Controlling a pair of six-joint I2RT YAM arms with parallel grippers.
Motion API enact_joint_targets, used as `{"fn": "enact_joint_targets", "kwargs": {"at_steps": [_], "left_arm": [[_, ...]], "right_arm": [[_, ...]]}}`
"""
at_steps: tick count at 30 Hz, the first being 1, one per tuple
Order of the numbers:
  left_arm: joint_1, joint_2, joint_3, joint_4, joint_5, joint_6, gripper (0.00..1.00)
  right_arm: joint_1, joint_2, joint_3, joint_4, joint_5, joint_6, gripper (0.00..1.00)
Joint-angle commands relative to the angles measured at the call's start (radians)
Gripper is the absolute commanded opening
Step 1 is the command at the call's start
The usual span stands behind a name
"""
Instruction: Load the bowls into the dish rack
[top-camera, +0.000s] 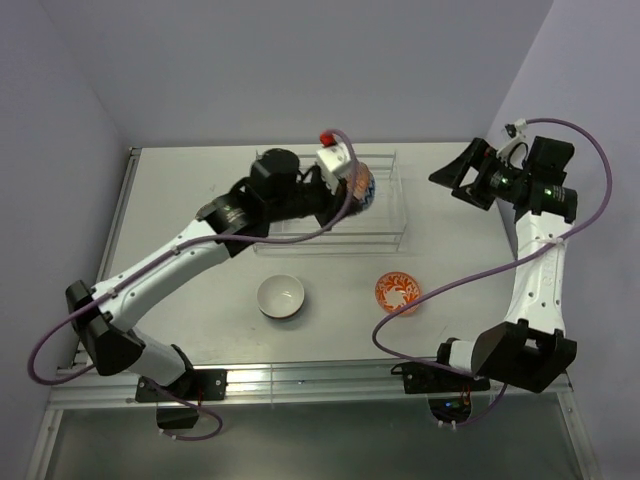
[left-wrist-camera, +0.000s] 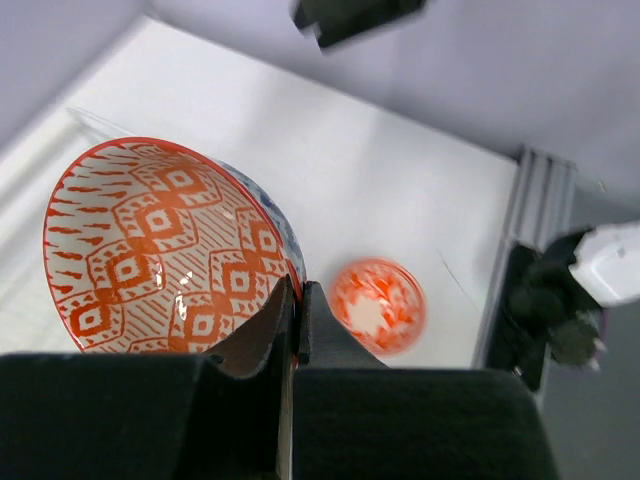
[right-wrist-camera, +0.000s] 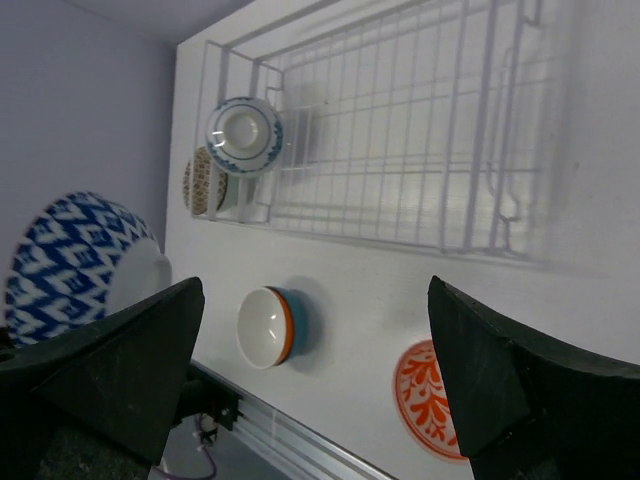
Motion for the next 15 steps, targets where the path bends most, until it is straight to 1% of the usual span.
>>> {"fn": "enact_joint_targets", "kwargs": {"at_steps": [1, 2, 6, 7, 8, 12, 15], "left_arm": [[0.077, -0.061, -0.002, 0.125, 0.004, -0.017, 0.00], [0.093, -0.066, -0.002, 0.132, 0.012, -0.026, 0.00], [0.178, -0.098, -0.044, 0.172, 0.037, -0.052, 0.00], [0.190, -0.101, -0.054, 0.183, 0.049, -0.061, 0.00], [0.202, -0.106, -0.061, 0.189, 0.057, -0.079, 0.00], [0.265, -0.118, -0.112, 0.234, 0.095, -0.132, 0.00], [0.298, -0.118, -0.130, 0.255, 0.124, -0.164, 0.00]], "right_arm": [[0.087, 0.036, 0.064, 0.172, -0.012, 0.138, 1.00], [0.135, 0.054, 0.078, 0.193, -0.010, 0.177, 1.00], [0.230, 0.105, 0.106, 0.323, -0.024, 0.272, 1.00], [0.248, 0.114, 0.113, 0.342, -0.004, 0.292, 1.00], [0.265, 0.137, 0.132, 0.348, 0.008, 0.330, 1.00], [0.382, 0.198, 0.184, 0.371, 0.019, 0.356, 1.00], [0.443, 0.226, 0.178, 0.405, 0.020, 0.396, 1.00]]}}
